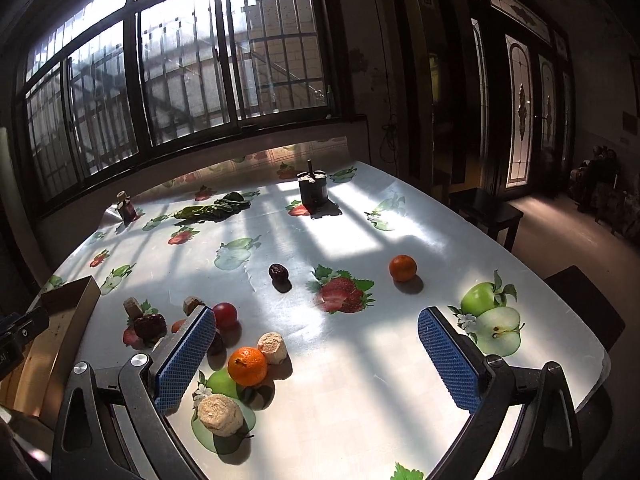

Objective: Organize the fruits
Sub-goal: 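Move both tools toward the beige cakes near the cardboard box, then grasp a beige round cake with the left tool while the right tool grasps another cake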

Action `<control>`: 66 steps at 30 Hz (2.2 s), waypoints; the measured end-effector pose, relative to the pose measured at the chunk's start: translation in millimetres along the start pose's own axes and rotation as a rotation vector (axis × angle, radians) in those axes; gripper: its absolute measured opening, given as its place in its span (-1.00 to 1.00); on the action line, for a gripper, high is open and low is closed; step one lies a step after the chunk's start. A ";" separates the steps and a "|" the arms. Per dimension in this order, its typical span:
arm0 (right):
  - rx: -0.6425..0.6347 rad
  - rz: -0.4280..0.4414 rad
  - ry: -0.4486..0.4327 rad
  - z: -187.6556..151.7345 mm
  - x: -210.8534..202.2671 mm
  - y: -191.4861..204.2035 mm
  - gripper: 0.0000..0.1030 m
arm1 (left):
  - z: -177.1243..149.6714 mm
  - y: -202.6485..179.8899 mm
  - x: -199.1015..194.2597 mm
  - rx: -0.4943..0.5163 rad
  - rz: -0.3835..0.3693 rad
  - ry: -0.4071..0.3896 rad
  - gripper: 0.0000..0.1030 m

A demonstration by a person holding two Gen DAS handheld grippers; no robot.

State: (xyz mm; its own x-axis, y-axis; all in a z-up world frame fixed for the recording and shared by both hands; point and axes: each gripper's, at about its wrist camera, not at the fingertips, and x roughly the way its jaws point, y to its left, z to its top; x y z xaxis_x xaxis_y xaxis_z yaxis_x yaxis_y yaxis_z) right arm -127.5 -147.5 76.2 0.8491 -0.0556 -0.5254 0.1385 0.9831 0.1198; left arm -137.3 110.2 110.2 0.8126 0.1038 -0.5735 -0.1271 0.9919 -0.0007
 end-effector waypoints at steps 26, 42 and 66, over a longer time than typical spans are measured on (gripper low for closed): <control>-0.238 0.238 0.202 -15.8 10.3 37.7 0.82 | -14.8 32.9 50.4 -0.119 -0.187 0.166 0.61; -0.196 0.370 0.472 -40.6 64.7 40.9 -0.29 | -30.0 -45.6 90.5 0.039 -0.376 0.344 0.48; -0.293 0.395 0.385 -31.4 28.7 66.5 -0.29 | -17.4 -9.0 66.6 -0.045 -0.358 0.348 -0.42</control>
State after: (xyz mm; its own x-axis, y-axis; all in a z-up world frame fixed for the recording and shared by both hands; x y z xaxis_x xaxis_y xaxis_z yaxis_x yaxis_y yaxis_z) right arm -110.0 -78.3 42.6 0.5554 0.3356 -0.7609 -0.3404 0.9265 0.1602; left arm -91.9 106.9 57.8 0.5731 -0.2806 -0.7699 0.0942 0.9559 -0.2783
